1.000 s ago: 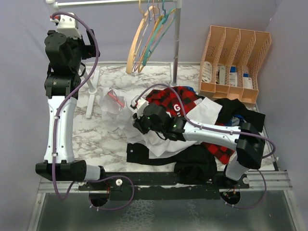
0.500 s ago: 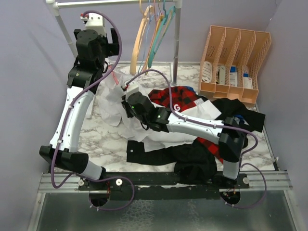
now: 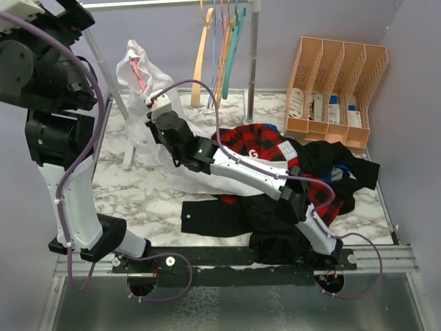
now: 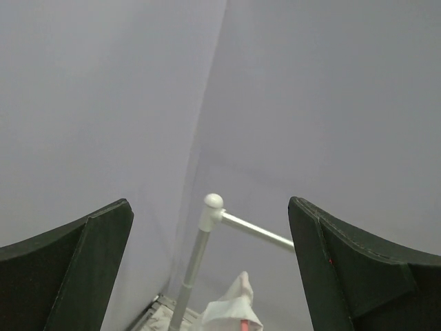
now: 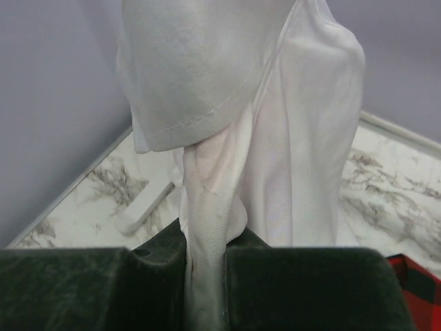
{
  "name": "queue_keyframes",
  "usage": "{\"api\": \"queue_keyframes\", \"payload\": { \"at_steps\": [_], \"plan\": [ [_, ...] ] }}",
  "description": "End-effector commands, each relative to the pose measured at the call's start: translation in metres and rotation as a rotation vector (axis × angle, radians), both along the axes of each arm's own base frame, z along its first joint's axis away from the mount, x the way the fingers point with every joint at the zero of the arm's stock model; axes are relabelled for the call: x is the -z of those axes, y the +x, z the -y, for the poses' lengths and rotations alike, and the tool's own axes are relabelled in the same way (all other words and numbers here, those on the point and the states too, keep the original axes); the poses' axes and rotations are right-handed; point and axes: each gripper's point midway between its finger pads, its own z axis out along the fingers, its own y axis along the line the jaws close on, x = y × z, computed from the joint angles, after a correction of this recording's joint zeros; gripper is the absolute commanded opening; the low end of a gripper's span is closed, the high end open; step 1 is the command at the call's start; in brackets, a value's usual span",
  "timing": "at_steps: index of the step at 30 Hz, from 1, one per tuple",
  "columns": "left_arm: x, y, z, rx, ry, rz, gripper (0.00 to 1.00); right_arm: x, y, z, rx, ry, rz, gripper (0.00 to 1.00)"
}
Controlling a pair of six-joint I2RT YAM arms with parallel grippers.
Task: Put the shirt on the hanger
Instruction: Place the hanger at the clothesline.
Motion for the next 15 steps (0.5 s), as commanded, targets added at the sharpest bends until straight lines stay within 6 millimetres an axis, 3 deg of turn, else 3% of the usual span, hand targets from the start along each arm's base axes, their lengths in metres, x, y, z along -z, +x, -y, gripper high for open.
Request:
{"api": "queue_keyframes", "payload": {
  "at_steps": [1,7,15],
  "plan": [
    [0.002,-0.024,-0.034,-0.206,-0.034,-0.042,0.99,-0.079,0.014,0.006,0.068,0.066,0.156,0.01],
    [-0.011,-0.067,-0.064,-0.363,-0.077,0.002,0.99,-0.097,0.04,0.032,0.06,0.123,0.085,0.01],
    [-0.004,-0.063,-0.069,-0.411,-0.052,-0.047,0.99,-0.121,0.058,0.063,-0.136,0.097,0.062,0.01]
  ]
}}
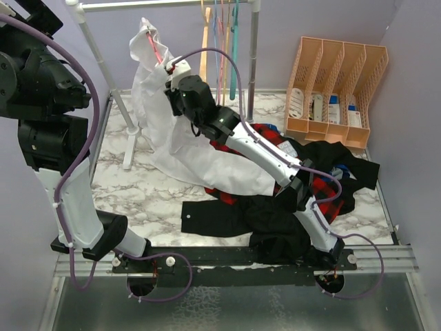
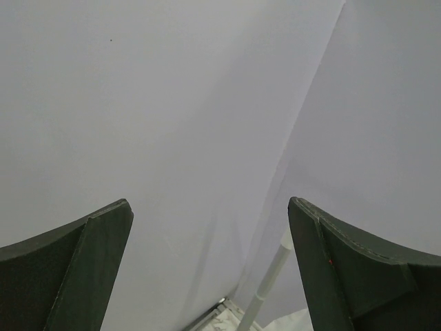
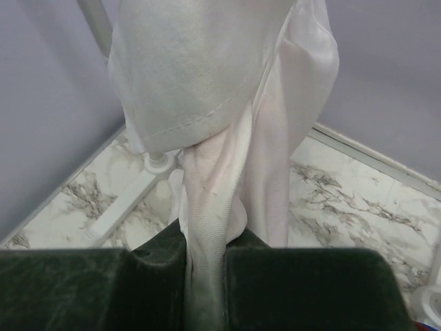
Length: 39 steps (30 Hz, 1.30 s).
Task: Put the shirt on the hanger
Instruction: Place the hanger at the clothesline.
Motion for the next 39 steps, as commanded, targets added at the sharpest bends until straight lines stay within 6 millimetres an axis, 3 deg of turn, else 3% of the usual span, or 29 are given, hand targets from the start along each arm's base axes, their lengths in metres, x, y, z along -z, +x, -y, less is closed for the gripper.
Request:
{"api": "queue_keyframes", "payload": {
  "at_steps": [1,4,8,12,16,23,39],
  "plan": [
    [0.007,-0.003,-0.01,-0.075,-0.004,-0.043,0.99,-0.063,0.003,0.029,-0.135,0.076,0.039,0.01],
    [0.01,0.002,-0.013,-0.088,-0.004,-0.059,0.99,-0.07,0.015,0.043,-0.12,0.055,0.074,0.01],
    [0.02,0.012,-0.013,-0.093,0.0,-0.097,0.99,-0.083,0.02,0.046,-0.105,0.043,0.165,0.01],
    [0.032,0.029,-0.008,-0.07,0.03,-0.159,0.99,-0.101,0.017,0.047,-0.118,0.06,0.228,0.01],
    [0.056,0.051,-0.002,-0.037,0.041,-0.248,0.99,-0.108,0.012,0.051,-0.125,0.055,0.257,0.01],
    [0.066,0.056,-0.005,-0.036,0.037,-0.281,0.99,-0.117,0.021,0.061,-0.059,0.056,0.297,0.01],
    [0.075,0.066,-0.001,0.0,0.04,-0.303,0.99,-0.093,0.073,0.088,0.095,0.16,0.181,0.01]
  ]
}}
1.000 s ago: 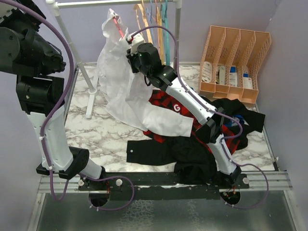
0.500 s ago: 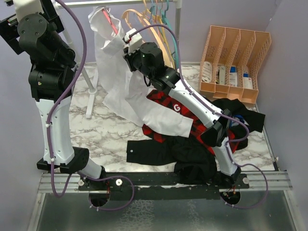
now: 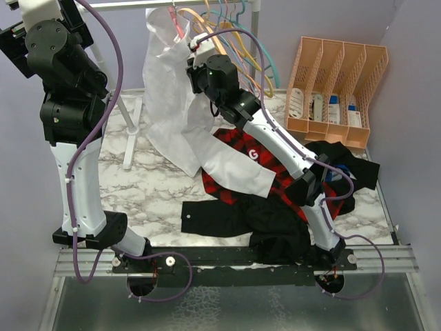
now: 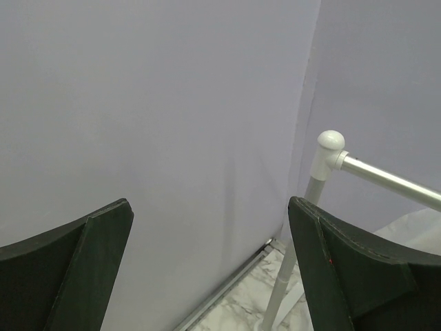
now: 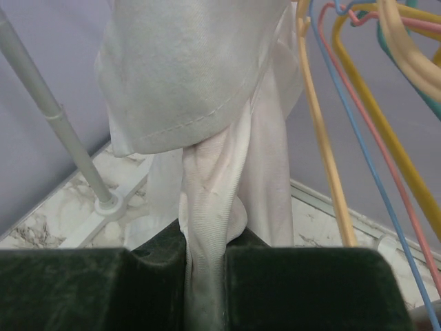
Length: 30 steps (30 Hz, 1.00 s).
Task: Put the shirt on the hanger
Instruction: Place the hanger at the clothesline.
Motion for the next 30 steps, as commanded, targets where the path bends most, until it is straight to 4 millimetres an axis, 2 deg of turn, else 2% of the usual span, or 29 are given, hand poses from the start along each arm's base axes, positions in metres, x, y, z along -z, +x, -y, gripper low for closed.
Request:
{"api": "queue_keyframes", "payload": {
  "at_steps": [1,8,13,17,25,30],
  "plan": [
    [-0.004,-0.005,0.0,0.023,-0.001,0.015,0.99,-0.047,0.019,0.022,0.049,0.187,0.061,0.01],
    [-0.002,-0.003,0.002,0.033,-0.002,0.008,0.99,-0.031,0.034,0.023,0.035,0.214,0.0,0.01],
    [-0.001,-0.001,0.004,0.051,-0.001,0.004,0.99,-0.02,0.037,0.017,0.006,0.204,-0.021,0.01],
    [0.001,0.002,0.008,0.075,0.003,-0.005,0.99,-0.012,0.035,0.01,-0.034,0.19,-0.035,0.01],
    [0.003,0.004,0.01,0.092,0.002,-0.014,0.99,-0.008,0.029,-0.001,-0.1,0.203,-0.055,0.01],
    [0.006,0.007,0.013,0.115,0.004,-0.025,0.99,-0.012,0.016,-0.017,-0.188,0.218,-0.044,0.01]
  ]
}}
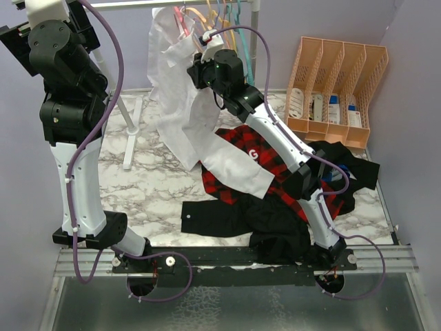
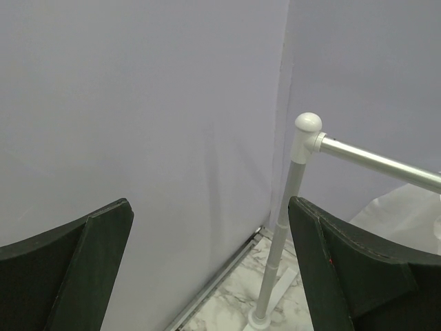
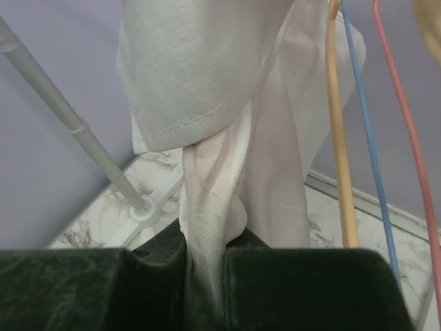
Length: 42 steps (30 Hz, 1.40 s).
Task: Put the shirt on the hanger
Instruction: Place the hanger at the clothesline.
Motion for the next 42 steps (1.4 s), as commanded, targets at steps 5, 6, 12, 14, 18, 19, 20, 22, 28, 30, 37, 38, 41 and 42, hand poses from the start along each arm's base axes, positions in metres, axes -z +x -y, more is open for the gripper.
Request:
{"api": "queue_keyframes", "payload": {
  "at_steps": [5,6,12,14,18,19,20,22,28,30,37,38,41,42],
  "plan": [
    [-0.002,-0.004,0.003,0.04,0.002,0.002,0.99,-0.039,-0.029,-0.035,-0.148,0.087,0.112,0.01],
    [-0.002,-0.004,0.003,0.041,0.003,0.002,0.99,-0.039,-0.031,-0.038,-0.152,0.091,0.111,0.01],
    [0.0,-0.004,0.005,0.051,0.006,-0.004,0.99,-0.029,-0.04,-0.052,-0.171,0.102,0.087,0.02],
    [0.0,-0.004,0.005,0.057,0.008,-0.004,0.99,-0.029,-0.042,-0.056,-0.175,0.104,0.092,0.14],
    [0.001,-0.005,0.006,0.065,0.016,-0.013,0.99,-0.042,-0.053,-0.059,-0.216,0.135,0.116,0.35],
    [0.001,-0.005,0.006,0.067,0.02,-0.017,0.99,-0.052,-0.058,-0.059,-0.225,0.155,0.134,0.48],
    [0.002,-0.005,0.007,0.07,0.025,-0.022,0.99,-0.058,-0.062,-0.059,-0.234,0.167,0.146,0.59],
    [0.003,-0.007,0.007,0.072,0.031,-0.027,0.99,-0.07,-0.07,-0.058,-0.237,0.182,0.163,0.73],
    [0.004,-0.011,0.004,0.081,0.044,-0.034,0.99,-0.078,-0.083,-0.053,-0.194,0.113,0.214,0.77],
    [0.006,-0.014,0.004,0.088,0.054,-0.046,0.99,-0.08,-0.093,-0.049,-0.162,0.067,0.253,0.77],
    [0.021,-0.016,0.015,0.202,0.099,-0.115,0.99,-0.089,-0.126,-0.012,-0.013,-0.03,0.315,0.8],
    [0.024,-0.014,0.02,0.234,0.104,-0.123,0.99,-0.09,-0.128,-0.003,0.011,-0.03,0.311,0.8],
    [0.042,-0.005,0.045,0.396,0.159,-0.198,0.99,-0.097,-0.141,0.021,0.048,-0.013,0.319,0.81],
    [0.047,-0.002,0.054,0.443,0.144,-0.202,0.99,-0.102,-0.147,0.028,0.044,0.0,0.328,0.81]
  ]
}}
